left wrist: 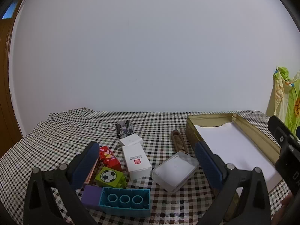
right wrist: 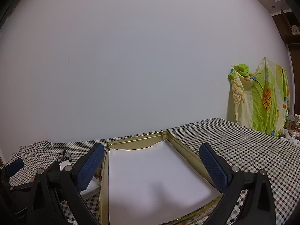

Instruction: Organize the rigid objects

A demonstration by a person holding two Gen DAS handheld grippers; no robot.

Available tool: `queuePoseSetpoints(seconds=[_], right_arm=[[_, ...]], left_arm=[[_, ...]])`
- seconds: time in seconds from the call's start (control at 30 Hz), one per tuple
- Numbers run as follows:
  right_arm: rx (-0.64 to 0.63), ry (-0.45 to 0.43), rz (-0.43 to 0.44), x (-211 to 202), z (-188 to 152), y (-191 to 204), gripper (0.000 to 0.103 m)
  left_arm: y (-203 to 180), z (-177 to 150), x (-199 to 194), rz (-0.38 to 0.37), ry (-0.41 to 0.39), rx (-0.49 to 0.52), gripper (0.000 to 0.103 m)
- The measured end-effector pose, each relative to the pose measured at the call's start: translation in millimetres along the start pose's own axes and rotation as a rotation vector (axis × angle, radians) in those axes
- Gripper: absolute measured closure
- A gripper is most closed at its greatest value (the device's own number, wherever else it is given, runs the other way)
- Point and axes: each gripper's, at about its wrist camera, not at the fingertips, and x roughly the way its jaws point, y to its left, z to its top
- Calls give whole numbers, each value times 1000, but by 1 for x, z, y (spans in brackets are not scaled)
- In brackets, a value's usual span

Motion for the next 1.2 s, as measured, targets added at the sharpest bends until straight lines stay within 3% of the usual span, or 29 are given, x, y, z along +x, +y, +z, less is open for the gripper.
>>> queuePoseSetpoints(seconds=[0.63,1.03,1.2], right_arm=[[11,15,37,1,-7,3,0],[-31,89,209,3,-15,32,1],[-79,170,350,-2,-25,62,2]], left_arm=[[6,-3,-7,-1,47,20,0],[83,-14,-22,140,170,17,0],[115,-18,-28,198,189,-7,0]])
